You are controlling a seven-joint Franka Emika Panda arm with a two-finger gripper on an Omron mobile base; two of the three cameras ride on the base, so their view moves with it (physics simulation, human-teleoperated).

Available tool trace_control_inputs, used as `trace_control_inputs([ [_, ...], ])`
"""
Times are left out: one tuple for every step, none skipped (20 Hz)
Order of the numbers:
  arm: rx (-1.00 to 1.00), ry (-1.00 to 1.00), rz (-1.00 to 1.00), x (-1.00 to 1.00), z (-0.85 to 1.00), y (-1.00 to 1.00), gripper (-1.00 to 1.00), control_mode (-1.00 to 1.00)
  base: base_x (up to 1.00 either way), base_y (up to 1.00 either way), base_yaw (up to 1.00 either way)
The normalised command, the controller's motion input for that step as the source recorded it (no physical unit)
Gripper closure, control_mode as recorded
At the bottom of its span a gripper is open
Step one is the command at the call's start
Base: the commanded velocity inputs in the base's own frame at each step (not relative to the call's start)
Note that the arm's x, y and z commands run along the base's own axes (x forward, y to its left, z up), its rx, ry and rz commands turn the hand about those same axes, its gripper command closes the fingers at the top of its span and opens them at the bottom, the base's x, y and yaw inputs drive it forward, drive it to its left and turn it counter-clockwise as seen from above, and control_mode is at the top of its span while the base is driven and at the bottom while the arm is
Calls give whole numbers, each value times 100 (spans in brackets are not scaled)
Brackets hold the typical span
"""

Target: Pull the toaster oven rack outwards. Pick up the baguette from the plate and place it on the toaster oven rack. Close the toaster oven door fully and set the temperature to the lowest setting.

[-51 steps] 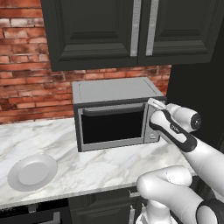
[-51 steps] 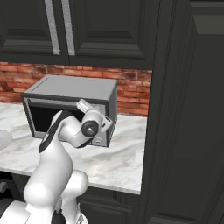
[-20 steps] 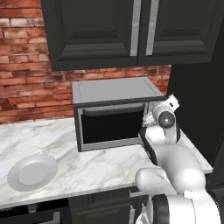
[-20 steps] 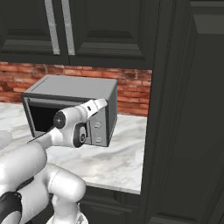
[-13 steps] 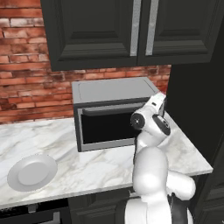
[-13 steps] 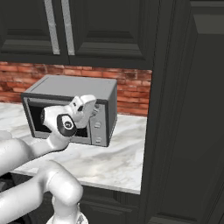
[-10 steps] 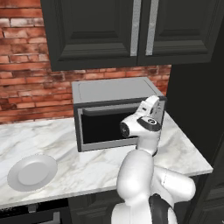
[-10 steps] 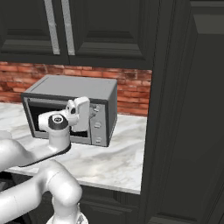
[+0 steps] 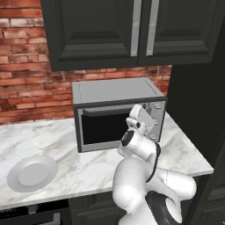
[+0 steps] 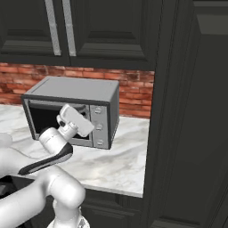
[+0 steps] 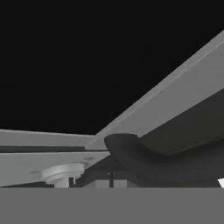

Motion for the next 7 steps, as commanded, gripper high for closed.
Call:
trace_control_inputs([
  [-63, -33, -14, 0, 23, 74, 100, -100, 0, 0, 0],
  [-60, -34, -13, 0, 24, 68, 100, -100, 0, 0, 0],
  [-54, -34, -11, -5, 21, 64, 100, -100, 0, 0, 0],
  [-48, -27, -6, -11, 11, 62, 100, -100, 0, 0, 0],
  [-33, -5, 0, -15, 0, 56, 100, -100, 0, 0, 0],
  [-17, 0, 0, 0, -5, 36, 100, -100, 0, 0, 0],
  [0, 0, 0, 0, -16, 11, 100, -100, 0, 0, 0],
])
